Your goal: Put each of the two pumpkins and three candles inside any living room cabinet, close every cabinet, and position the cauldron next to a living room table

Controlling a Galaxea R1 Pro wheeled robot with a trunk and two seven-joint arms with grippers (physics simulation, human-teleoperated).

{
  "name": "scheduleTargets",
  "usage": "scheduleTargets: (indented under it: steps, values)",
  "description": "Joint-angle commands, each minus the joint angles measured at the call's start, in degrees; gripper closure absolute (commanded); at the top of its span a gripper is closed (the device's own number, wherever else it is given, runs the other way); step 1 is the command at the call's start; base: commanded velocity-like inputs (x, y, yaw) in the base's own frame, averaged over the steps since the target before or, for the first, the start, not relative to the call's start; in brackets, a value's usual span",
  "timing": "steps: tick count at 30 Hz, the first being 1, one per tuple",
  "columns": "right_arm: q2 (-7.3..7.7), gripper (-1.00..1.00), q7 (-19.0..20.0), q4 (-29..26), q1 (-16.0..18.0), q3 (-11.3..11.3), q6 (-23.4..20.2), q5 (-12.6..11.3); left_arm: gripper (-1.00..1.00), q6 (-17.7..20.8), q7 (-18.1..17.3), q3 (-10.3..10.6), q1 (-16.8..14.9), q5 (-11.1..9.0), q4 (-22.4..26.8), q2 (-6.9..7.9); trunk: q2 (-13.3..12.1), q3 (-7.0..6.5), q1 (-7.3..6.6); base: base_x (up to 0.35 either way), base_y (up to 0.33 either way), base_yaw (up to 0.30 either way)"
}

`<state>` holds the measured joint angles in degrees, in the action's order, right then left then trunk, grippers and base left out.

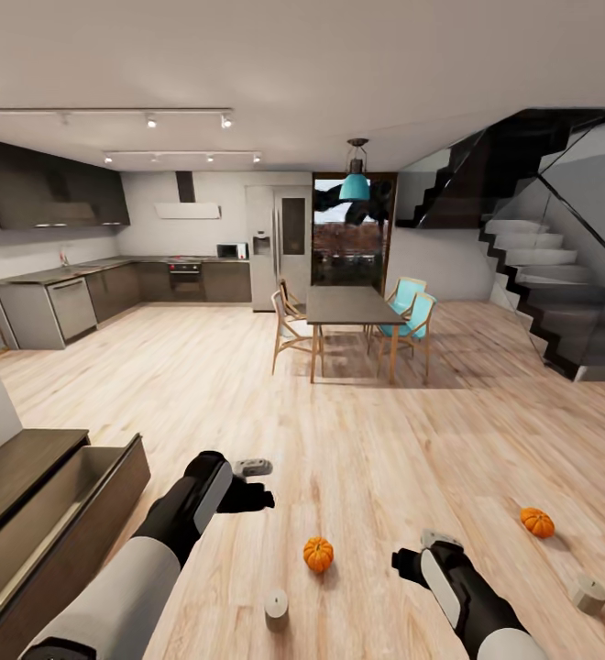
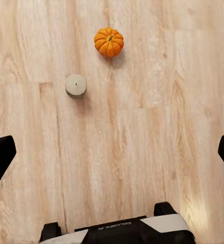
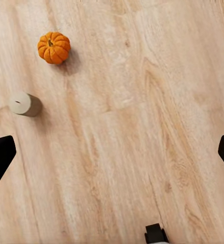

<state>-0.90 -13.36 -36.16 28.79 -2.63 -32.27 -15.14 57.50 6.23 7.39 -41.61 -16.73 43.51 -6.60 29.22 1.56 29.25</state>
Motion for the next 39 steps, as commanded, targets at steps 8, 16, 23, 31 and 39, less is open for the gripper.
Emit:
scheduleTargets:
  steps: [8, 16, 23, 31, 39]
  values:
    - [-0.06, -1.00, 0.60, -0.20, 0.04, -0.02, -0.13, -0.59, -1.00, -0.95, 7.64, -0.06, -1.78, -1.14, -4.50, -0.03, 0.11, 0.13, 0.05, 0.226, -0.044, 0.000]
    - [-0.05, -1.00, 0.71, -0.22, 0.04, -0.10, -0.07, -0.59, -1.00, -1.98, 8.76, 0.05, -2.30, -1.28, -5.98, -0.07, 0.11, 0.13, 0.05, 0.174, -0.004, 0.000]
    - [-0.01, -1.00, 0.74, -0.20, 0.04, -0.17, -0.12, -1.11, -1.00, -2.03, 8.85, 0.15, -2.33, -1.31, -6.06, -0.08, 0.11, 0.13, 0.05, 0.196, 0.000, 0.000]
    - [-0.08, -1.00, 0.63, -0.32, 0.04, -0.10, -0.16, -1.21, -1.00, -2.04, 8.84, 0.16, -2.33, -1.38, -6.07, -0.08, 0.11, 0.13, 0.05, 0.134, -0.022, 0.000]
    - [0.11, -1.00, 0.70, -0.31, 0.04, -0.16, -0.09, -1.21, -1.00, -1.96, 8.93, 0.17, -2.33, -1.38, -6.07, -0.08, 0.11, 0.04, 0.05, 0.123, -0.074, -0.150]
